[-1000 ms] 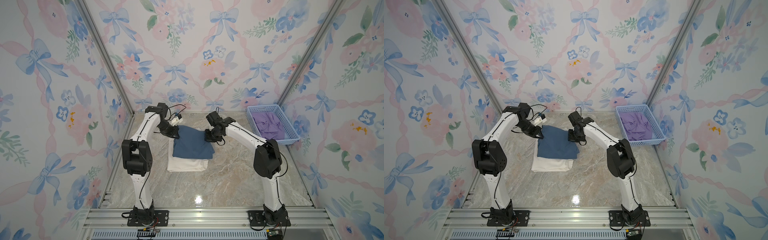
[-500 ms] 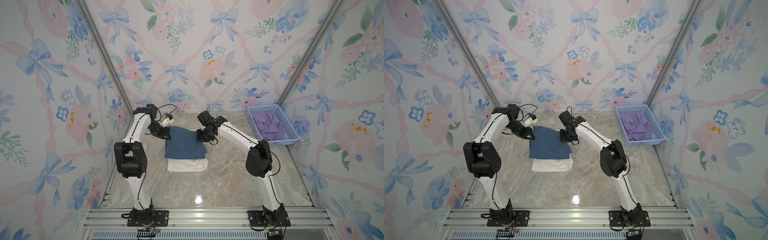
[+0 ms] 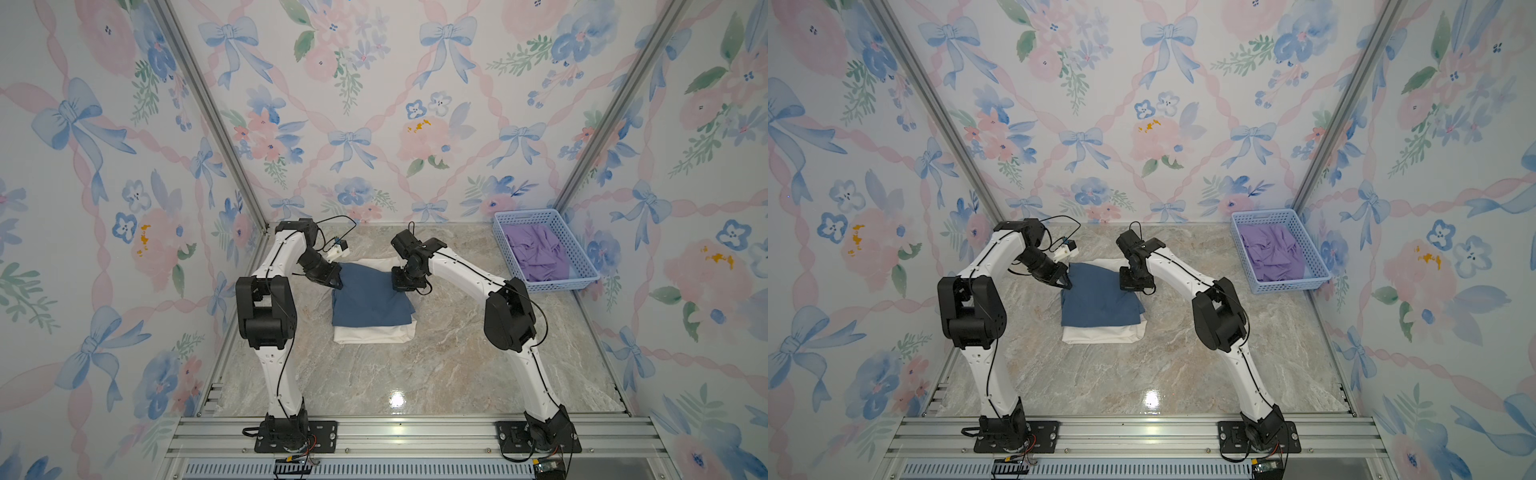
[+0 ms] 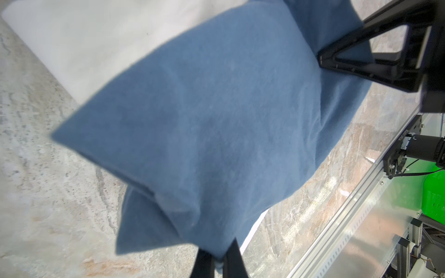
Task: Fold and stack t-shirts
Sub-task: Place the T-shirt at the t-shirt.
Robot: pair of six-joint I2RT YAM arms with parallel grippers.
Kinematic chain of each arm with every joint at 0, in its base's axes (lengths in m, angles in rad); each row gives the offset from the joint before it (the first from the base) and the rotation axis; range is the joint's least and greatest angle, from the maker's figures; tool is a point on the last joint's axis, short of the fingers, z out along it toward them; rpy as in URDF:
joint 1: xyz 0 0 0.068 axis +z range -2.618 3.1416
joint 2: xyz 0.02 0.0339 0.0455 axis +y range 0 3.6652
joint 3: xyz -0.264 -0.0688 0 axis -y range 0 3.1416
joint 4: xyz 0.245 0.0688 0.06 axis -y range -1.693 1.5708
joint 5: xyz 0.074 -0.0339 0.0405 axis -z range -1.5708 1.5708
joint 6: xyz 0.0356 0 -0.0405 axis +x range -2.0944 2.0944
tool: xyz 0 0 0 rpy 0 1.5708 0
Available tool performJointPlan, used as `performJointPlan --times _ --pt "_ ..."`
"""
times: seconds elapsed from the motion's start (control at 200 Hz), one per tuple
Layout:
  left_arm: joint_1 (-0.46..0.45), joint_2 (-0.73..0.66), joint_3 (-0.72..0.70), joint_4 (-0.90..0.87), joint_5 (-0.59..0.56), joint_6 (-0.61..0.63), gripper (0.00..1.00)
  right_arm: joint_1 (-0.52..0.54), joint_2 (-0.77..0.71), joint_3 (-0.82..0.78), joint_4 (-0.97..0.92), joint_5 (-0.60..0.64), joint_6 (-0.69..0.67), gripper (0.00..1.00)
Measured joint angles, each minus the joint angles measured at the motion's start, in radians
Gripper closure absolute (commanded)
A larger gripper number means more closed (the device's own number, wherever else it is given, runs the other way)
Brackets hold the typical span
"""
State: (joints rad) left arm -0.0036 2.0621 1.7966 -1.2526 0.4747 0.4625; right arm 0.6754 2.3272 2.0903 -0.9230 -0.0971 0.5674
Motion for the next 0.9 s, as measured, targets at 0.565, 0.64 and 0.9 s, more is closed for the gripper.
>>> performJointPlan --times 0.565,0.64,0.9 --pt "0.000 0.051 0.080 0.051 -0.075 -0.079 0.51 0.009 -0.208 -0.357 0.169 0.071 -0.022 0.51" --pt "0.000 -0.001 0.081 0.051 -0.073 -0.082 0.52 0.020 -0.275 -0.370 0.181 0.095 -0.034 0.51" --pt "-0.063 -0.148 0.113 0.052 -0.040 -0.105 0.68 0.050 -0.370 -0.311 0.190 0.095 -0.050 0.92"
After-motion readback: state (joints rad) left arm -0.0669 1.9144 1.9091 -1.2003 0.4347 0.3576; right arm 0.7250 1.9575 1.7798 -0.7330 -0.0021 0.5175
